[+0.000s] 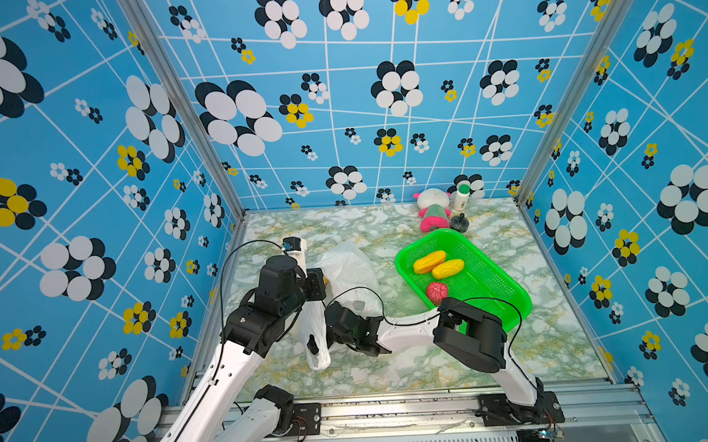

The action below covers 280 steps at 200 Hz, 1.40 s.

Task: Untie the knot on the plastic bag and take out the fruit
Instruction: 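Lower the right gripper onto the yellow mango and close on it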

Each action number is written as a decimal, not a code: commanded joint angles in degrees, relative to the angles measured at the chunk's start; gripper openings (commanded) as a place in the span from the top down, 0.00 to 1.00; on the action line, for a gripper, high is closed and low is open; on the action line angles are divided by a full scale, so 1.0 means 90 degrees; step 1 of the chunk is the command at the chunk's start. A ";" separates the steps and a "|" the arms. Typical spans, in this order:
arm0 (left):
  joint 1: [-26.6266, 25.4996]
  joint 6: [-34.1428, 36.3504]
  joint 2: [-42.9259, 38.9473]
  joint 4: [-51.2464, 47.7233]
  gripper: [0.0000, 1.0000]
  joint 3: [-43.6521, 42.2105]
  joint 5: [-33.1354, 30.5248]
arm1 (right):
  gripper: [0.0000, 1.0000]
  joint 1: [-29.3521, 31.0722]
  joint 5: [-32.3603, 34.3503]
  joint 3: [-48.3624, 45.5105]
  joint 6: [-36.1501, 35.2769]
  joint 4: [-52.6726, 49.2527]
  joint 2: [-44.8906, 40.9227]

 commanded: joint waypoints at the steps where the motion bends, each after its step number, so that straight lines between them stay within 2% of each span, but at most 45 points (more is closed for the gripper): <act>1: 0.0051 0.0020 0.0069 -0.0180 1.00 0.0298 -0.0088 | 0.05 0.0020 -0.0084 0.0289 0.0102 0.0085 0.0297; 18: 0.0050 0.0009 0.0044 -0.0137 1.00 0.0268 -0.0059 | 0.03 -0.0005 0.0044 0.0559 0.0104 -0.0102 0.0547; 35: 0.0051 -0.0011 0.0009 -0.0110 1.00 0.0205 -0.0050 | 0.04 -0.0075 0.0110 0.0799 0.0224 -0.0229 0.0801; 65: 0.0051 -0.0006 -0.0001 -0.0162 1.00 0.0266 -0.0052 | 0.23 -0.0166 0.0185 0.1109 0.0285 -0.0343 0.1044; 77: 0.0051 0.0004 0.0020 -0.0176 1.00 0.0302 -0.0031 | 0.25 -0.0167 0.0163 0.1169 0.0226 -0.0312 0.1068; 114: 0.0051 -0.0014 0.0058 -0.0096 1.00 0.0237 0.0034 | 0.20 -0.0164 -0.0232 0.1448 0.0079 -0.0215 0.1258; 165: 0.0046 -0.0034 0.0053 -0.0140 1.00 0.0340 0.0070 | 0.15 -0.0184 0.0333 0.2000 0.0029 -0.0380 0.1338; 211: 0.0046 -0.0077 0.0013 -0.0133 1.00 0.0279 0.0133 | 0.18 -0.0184 0.0379 0.3140 0.0217 -0.1257 0.2149; 241: 0.0051 -0.0063 0.0014 -0.0139 1.00 0.0293 0.0083 | 0.38 -0.0183 0.0458 0.3017 0.0209 -0.1231 0.2084; 280: 0.0044 -0.0095 0.0027 -0.0065 1.00 0.0160 0.0100 | 0.58 -0.0185 0.0636 0.2333 0.0180 -0.0896 0.1555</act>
